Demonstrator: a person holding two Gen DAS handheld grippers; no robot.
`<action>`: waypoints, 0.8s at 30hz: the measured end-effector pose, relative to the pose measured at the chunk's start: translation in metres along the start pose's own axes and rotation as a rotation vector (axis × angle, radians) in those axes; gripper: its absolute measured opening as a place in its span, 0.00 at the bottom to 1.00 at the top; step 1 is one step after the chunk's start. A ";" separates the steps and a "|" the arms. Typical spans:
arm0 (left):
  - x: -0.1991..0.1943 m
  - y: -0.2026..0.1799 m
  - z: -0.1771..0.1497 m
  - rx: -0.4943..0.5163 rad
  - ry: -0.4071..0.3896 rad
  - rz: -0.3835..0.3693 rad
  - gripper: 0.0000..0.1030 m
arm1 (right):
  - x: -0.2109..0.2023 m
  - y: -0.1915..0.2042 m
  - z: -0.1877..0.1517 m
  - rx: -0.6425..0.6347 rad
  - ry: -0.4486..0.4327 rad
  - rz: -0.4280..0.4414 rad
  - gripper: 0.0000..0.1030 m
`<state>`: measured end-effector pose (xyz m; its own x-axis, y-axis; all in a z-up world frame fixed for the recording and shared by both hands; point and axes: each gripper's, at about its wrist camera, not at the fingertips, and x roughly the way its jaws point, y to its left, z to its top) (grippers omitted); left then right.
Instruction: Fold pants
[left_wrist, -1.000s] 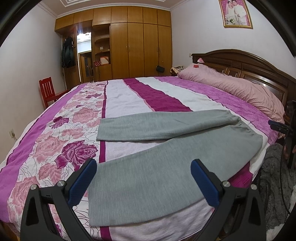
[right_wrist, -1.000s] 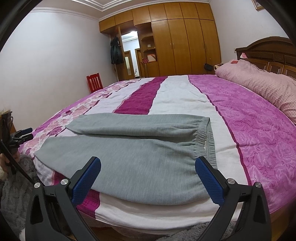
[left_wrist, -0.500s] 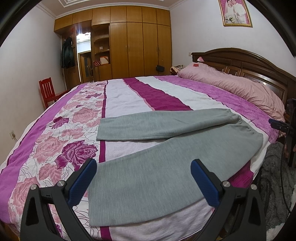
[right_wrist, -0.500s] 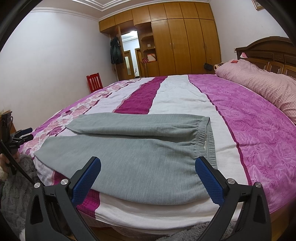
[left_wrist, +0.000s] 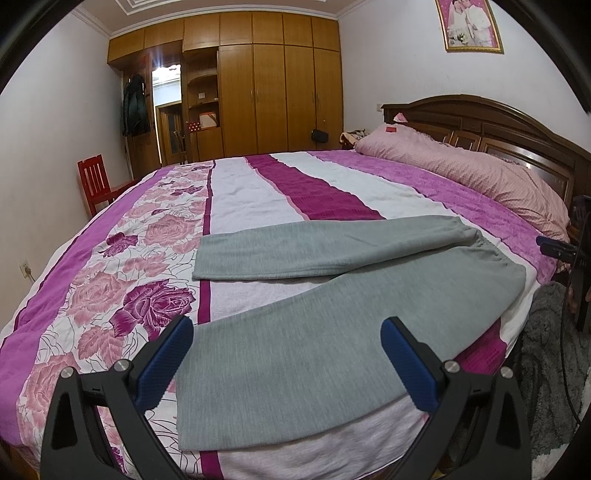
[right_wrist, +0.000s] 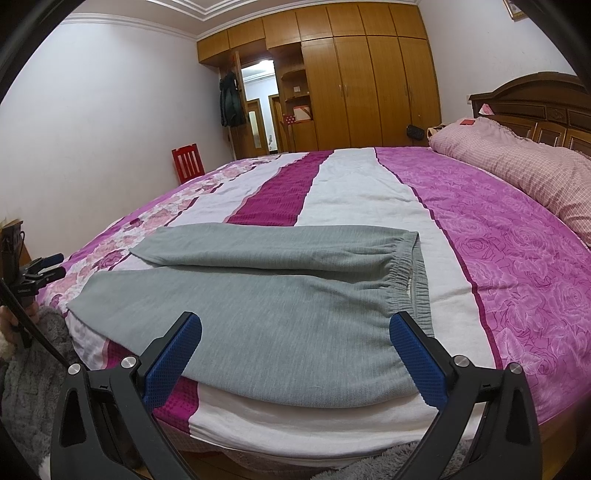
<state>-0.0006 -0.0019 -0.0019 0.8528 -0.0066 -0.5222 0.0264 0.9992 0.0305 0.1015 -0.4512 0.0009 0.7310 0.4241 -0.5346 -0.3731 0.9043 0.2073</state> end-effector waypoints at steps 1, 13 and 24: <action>0.000 0.000 0.000 0.000 0.001 0.000 1.00 | 0.000 0.000 0.000 0.000 0.000 -0.001 1.00; 0.000 0.000 0.000 0.002 0.001 0.001 1.00 | 0.001 0.000 -0.001 0.005 0.001 0.001 1.00; 0.001 0.000 -0.001 0.003 0.005 -0.001 1.00 | 0.001 -0.001 -0.001 0.006 0.004 -0.005 1.00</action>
<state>-0.0005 -0.0020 -0.0032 0.8501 -0.0071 -0.5266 0.0284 0.9991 0.0324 0.1018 -0.4513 -0.0011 0.7305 0.4196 -0.5388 -0.3660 0.9067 0.2099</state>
